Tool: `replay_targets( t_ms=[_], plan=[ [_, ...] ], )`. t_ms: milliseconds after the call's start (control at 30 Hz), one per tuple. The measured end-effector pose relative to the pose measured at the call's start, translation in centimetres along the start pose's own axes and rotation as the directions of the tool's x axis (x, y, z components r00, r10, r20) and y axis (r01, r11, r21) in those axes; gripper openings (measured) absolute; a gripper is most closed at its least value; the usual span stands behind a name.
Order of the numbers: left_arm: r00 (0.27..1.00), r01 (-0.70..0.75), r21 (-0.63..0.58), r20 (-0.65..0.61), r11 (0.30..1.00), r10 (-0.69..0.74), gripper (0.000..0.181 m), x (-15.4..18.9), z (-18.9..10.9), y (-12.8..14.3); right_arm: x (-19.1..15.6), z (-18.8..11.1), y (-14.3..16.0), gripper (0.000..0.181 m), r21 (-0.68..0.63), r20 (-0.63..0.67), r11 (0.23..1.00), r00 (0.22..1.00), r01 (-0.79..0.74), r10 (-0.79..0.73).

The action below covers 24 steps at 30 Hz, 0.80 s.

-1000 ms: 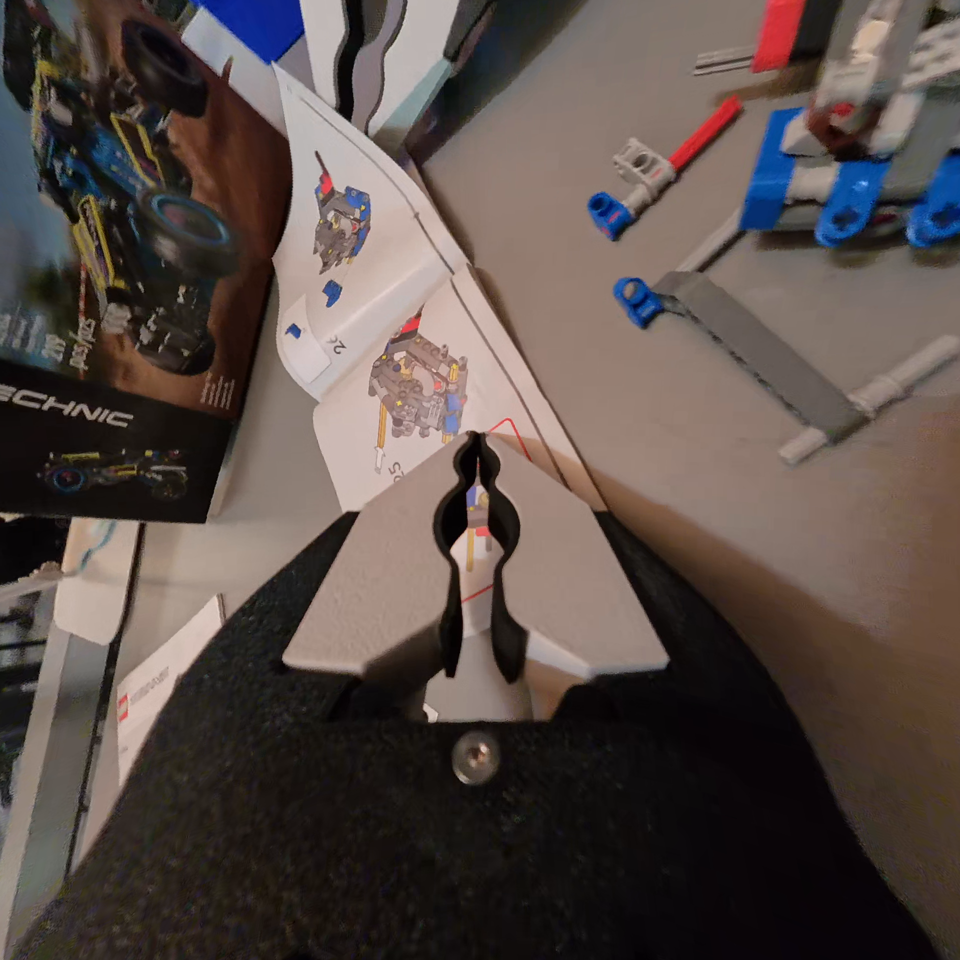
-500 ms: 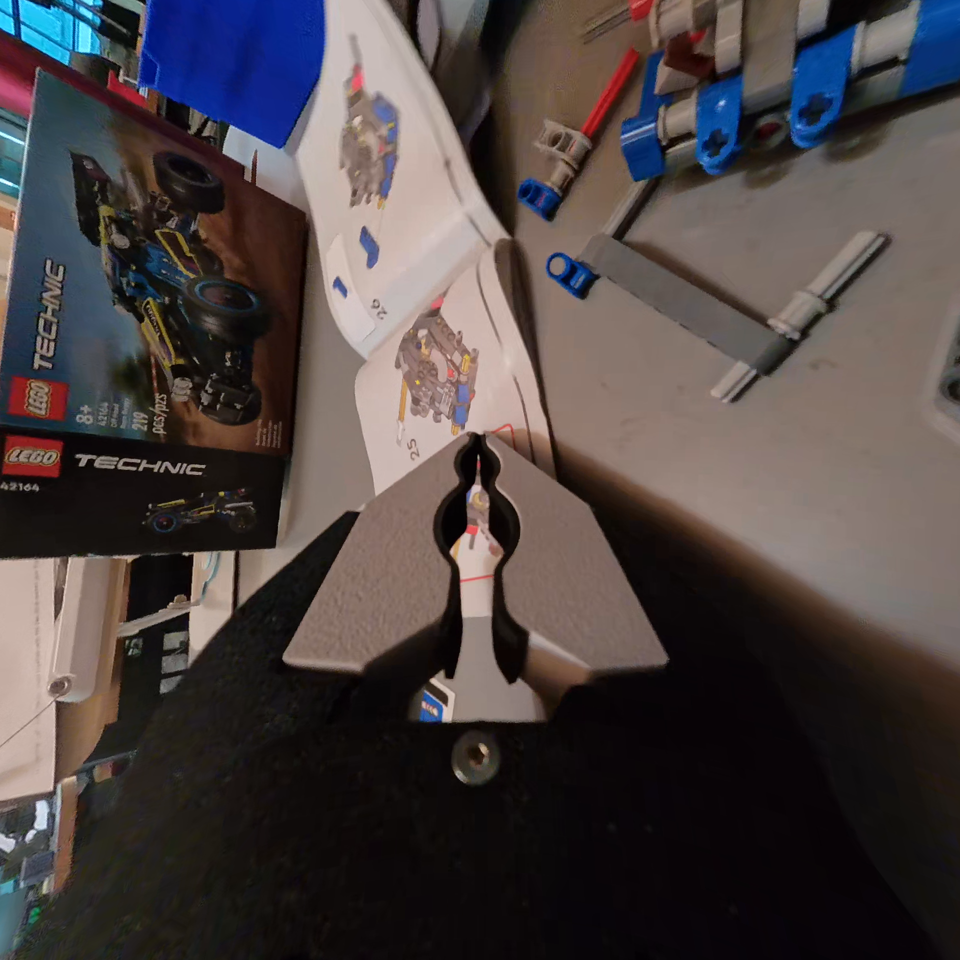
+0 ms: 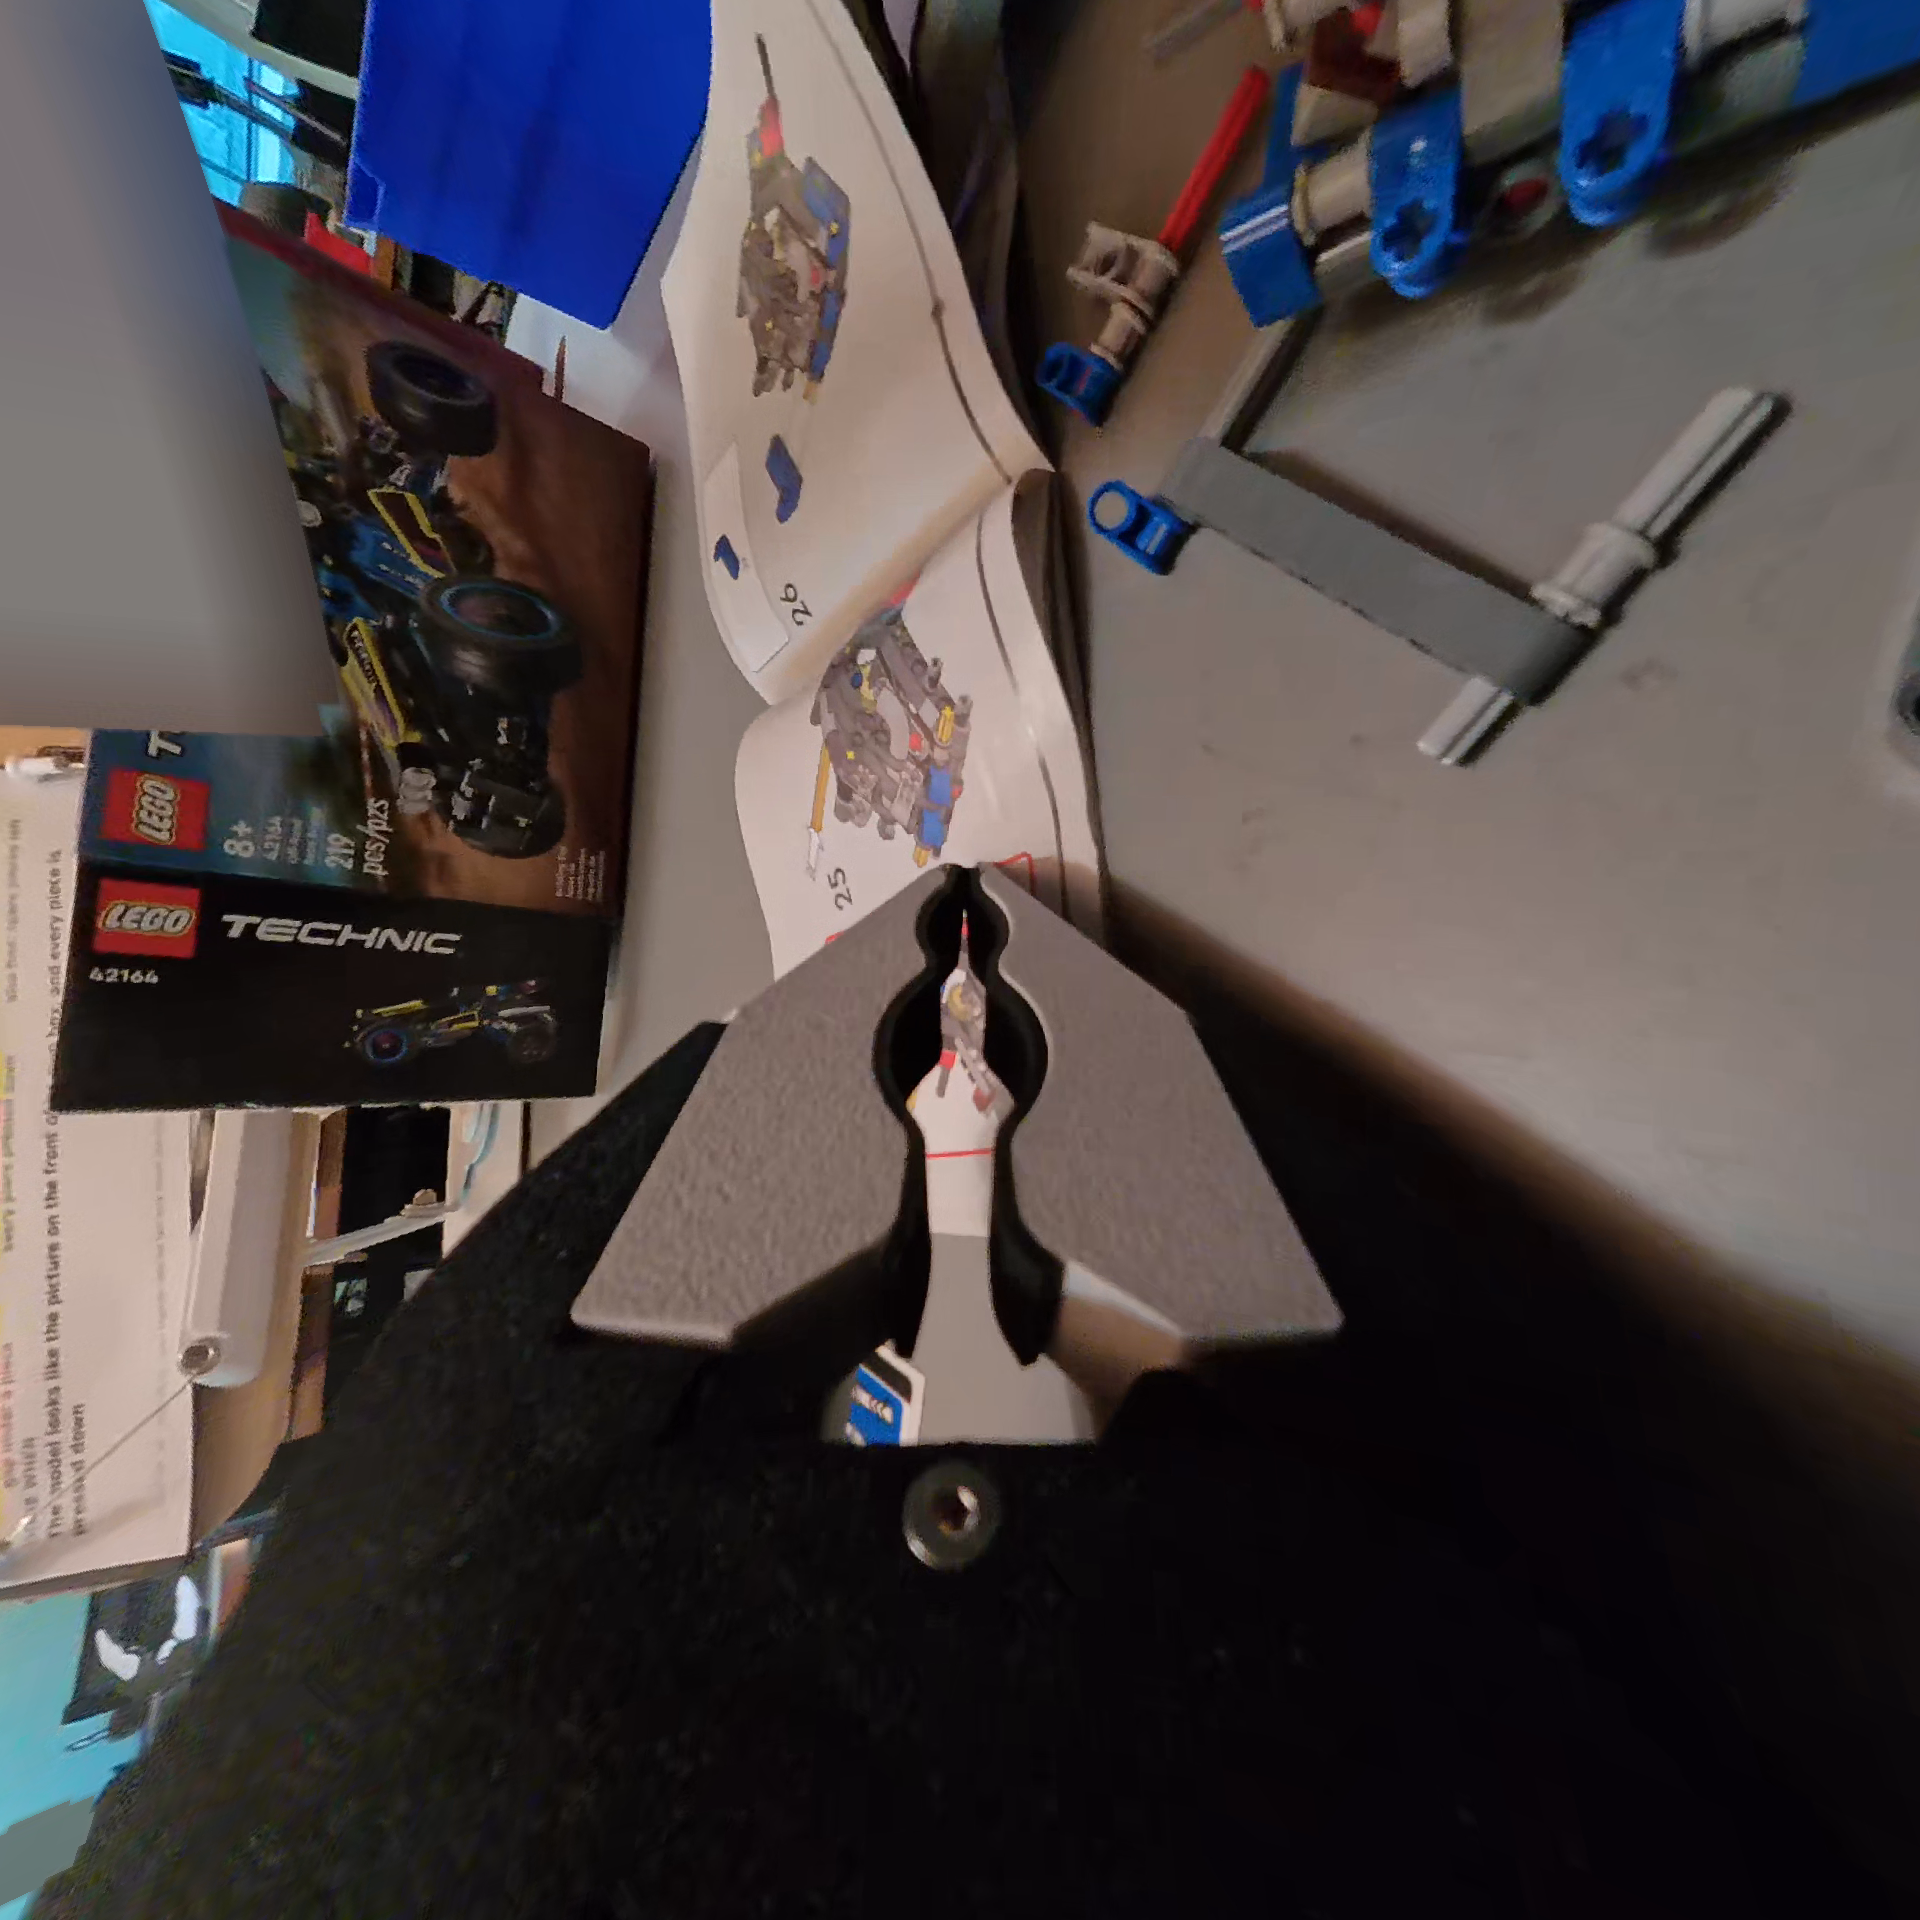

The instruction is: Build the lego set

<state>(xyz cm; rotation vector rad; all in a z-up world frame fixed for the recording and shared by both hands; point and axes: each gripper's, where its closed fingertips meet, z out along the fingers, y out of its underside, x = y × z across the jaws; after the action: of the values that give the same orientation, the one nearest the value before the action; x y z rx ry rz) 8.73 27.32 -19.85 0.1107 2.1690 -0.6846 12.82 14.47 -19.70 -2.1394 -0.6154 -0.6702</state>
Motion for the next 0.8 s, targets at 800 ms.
replay_targets(
  t_ms=[800],
  plan=[
    [1.0, -0.017, 0.002, 0.0, 1.0, 0.017, 0.0, 0.08, -0.01, -0.06, 0.32, 0.03, -0.05, 0.0, 0.019, 0.002, 0.999, 1.0, -0.028, 0.028]
  ],
)
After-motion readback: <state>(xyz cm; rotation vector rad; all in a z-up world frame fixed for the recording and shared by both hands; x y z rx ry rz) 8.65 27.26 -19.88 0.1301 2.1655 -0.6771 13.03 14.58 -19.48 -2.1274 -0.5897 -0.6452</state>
